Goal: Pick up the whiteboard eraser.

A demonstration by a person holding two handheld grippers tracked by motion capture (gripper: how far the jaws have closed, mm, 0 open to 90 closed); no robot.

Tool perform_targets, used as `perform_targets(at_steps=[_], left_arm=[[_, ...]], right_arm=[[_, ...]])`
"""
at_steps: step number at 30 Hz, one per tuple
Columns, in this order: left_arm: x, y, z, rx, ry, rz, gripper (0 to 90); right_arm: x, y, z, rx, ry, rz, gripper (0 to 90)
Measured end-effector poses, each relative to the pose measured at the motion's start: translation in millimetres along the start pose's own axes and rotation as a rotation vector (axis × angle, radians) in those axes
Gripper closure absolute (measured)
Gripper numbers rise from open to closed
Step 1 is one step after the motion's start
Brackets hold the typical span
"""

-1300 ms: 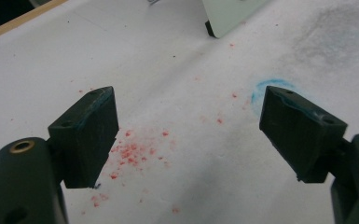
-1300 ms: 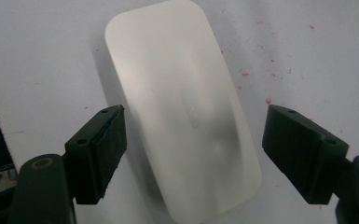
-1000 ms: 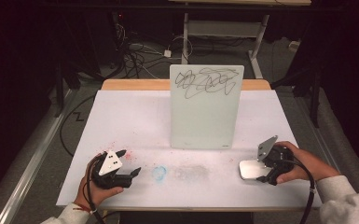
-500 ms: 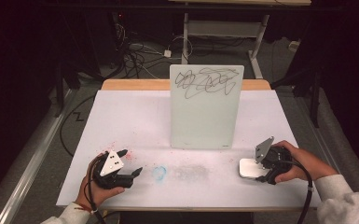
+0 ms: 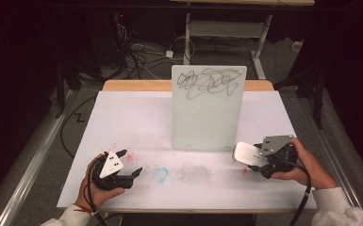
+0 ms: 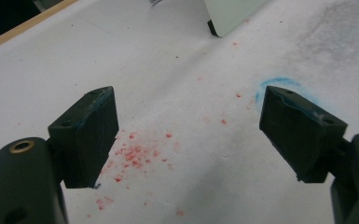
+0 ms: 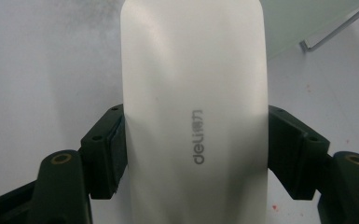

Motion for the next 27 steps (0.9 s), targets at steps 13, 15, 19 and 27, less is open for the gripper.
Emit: perform_targets(at_steps=[13,15,19,27], left_arm=[[2.8,-1.2,-1.2,-0.004,-0.013,0.002,19.0],[2.6,-2.0,-1.3,-0.001,-0.009,0.001,18.9],[1.2,-2.7,-1.7,-0.005,-0.007,0.004,18.9],[-0.9,-5.1,-0.7,-0.004,-0.005,-0.006,19.0]], right_arm=[[-1.8,8.8,-15.7,0.211,-0.2,0.25,30.5],[-0.9,8.9,-17.5,0.224,-0.221,0.266,30.6],[2.7,11.6,-20.7,0.219,-0.231,0.282,30.6],[8.7,24.9,-29.6,0.207,-0.376,0.303,30.8]])
Point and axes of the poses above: each handheld gripper's, and its own axes: x roughly forward along the jaws, y roughly out of its top, z roughly to its right, the point moved 1 cm from there along x, roughly forward along the jaws, and after that the axes turned 3 degrees about x, right-handed, at the moved point
